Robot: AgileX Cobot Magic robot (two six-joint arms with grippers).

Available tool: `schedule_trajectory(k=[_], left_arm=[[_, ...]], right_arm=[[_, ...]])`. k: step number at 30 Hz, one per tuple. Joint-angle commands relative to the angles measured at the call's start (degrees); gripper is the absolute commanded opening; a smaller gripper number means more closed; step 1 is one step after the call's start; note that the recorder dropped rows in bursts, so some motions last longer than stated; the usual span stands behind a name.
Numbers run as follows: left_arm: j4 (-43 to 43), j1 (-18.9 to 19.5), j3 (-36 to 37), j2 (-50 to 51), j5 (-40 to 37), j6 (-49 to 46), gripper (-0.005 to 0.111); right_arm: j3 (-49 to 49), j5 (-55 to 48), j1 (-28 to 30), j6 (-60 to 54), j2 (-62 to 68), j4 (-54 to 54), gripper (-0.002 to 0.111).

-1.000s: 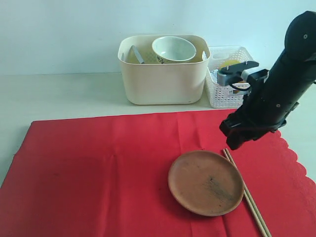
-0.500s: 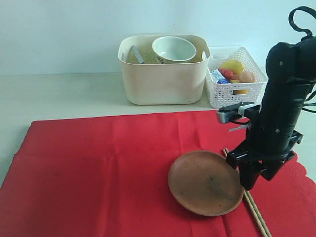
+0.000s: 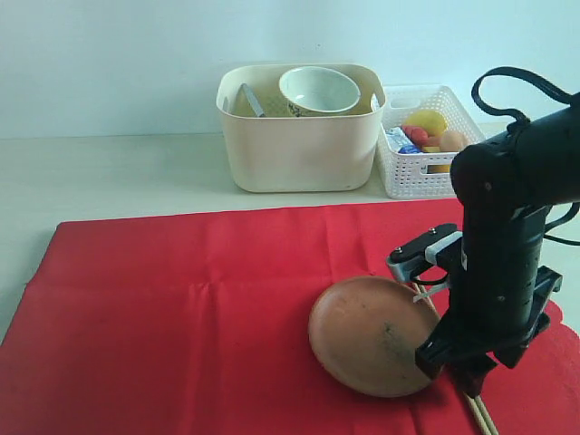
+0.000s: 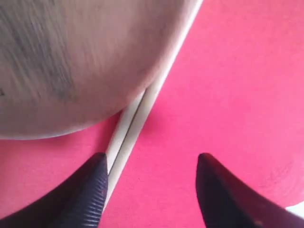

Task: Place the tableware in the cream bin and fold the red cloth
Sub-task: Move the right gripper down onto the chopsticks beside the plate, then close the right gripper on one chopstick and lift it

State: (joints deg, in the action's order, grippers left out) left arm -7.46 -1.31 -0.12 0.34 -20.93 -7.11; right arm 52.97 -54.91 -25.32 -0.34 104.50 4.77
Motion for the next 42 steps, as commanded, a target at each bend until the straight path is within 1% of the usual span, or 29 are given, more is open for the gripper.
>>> schedule_trajectory(k=[1,10,17,19,21,25,31,37,42], left_arm=[[-0.2,-0.4,0.1,-0.3,0.6,0.1,0.000],[-0.2,-0.4,0.1,-0.3,0.6,0.1,0.000],[-0.2,-0.4,0.1,-0.3,0.6,0.1,0.000],[-0.2,-0.4,0.1,-0.3,0.6,0.1,0.000],[-0.2,-0.4,0.1,-0.3,0.6,0.1,0.000],[-0.2,-0.4,0.1,-0.3,0.6,0.1,0.000],[-0.2,-0.4,0.1,-0.3,0.6,0.1,0.000],[-0.2,-0.4,0.1,-0.3,0.6,0.1,0.000],[-0.2,-0.4,0.1,-0.3,0.6,0.1,0.000]], right_arm=[[-2.9,4.0,-0.3,0.9,-0.6,-0.6,0.053],[-5.0,9.5,-0.3,0.3,-0.6,-4.8,0.053],[-6.4,12.2,-0.3,0.3,-0.5,-5.5,0.048],[-6.4,12.1,-0.3,0.3,-0.5,-5.6,0.045],[-6.4,11.9,-0.3,0.3,-0.5,-6.1,0.040],[-6.4,11.1,-0.3,0.0,-0.5,-6.4,0.023],[-6.4,8.3,-0.3,0.0,-0.5,-5.3,0.000],[-6.4,5.2,-0.3,0.3,-1.7,-3.2,0.000],[-6.3,4.9,-0.3,1.1,-5.8,-1.1,0.000]])
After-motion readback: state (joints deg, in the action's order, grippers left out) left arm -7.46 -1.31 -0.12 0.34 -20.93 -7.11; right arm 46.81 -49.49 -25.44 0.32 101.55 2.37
